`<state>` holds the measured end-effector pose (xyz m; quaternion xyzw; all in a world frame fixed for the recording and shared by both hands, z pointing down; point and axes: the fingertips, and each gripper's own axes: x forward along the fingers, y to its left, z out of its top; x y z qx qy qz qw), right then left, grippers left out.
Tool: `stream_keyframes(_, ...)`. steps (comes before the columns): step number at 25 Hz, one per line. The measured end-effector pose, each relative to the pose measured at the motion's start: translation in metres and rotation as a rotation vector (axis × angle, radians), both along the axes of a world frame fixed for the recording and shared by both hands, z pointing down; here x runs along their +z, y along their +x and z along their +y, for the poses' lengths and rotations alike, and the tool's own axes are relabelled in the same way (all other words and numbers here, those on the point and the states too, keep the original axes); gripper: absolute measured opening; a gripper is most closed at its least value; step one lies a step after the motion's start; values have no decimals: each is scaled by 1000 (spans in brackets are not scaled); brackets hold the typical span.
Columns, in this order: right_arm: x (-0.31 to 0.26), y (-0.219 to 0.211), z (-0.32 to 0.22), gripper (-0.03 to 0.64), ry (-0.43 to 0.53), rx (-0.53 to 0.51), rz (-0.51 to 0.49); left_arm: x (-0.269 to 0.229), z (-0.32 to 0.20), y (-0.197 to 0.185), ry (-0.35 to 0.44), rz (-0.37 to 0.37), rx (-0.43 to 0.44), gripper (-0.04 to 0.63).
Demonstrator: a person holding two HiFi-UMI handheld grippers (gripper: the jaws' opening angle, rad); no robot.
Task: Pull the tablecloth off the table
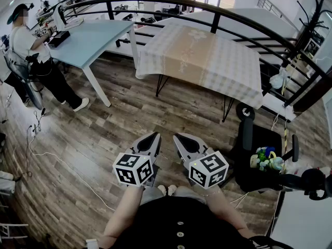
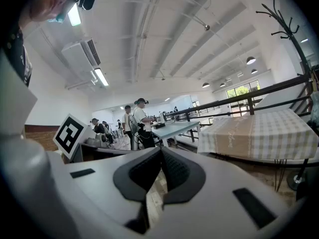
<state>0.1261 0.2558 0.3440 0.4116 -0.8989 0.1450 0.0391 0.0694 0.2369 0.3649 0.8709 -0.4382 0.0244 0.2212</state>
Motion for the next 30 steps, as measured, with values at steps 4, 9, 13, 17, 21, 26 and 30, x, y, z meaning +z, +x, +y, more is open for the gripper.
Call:
stream_keyframes(4, 5, 5, -1, 28, -5, 18, 13, 11, -2, -7, -21, -40, -55, 21)
stream_keyframes(9, 11, 16, -4, 28, -18, 46, 31, 21, -3, -9, -44, -51, -65, 20)
stream_keyframes(13, 13, 20, -5, 28, -26, 69, 25, 22, -2, -12, -43, -49, -79, 21)
stream_keyframes(17, 11, 21, -5, 28, -26, 57, 5, 14, 1, -7, -8, -1, -74, 21)
stream_keyframes(21, 9, 22, -8, 28, -15, 21, 8, 16, 0, -1, -4, -30, -80, 21)
stream_keyframes(26, 21, 24, -11, 28, -46, -24, -3, 23, -5, 1, -14, 0, -126, 20)
stream_keyframes(30, 31, 23, -9, 28, -72, -55, 0, 33, -5, 6, -47, -2, -139, 20)
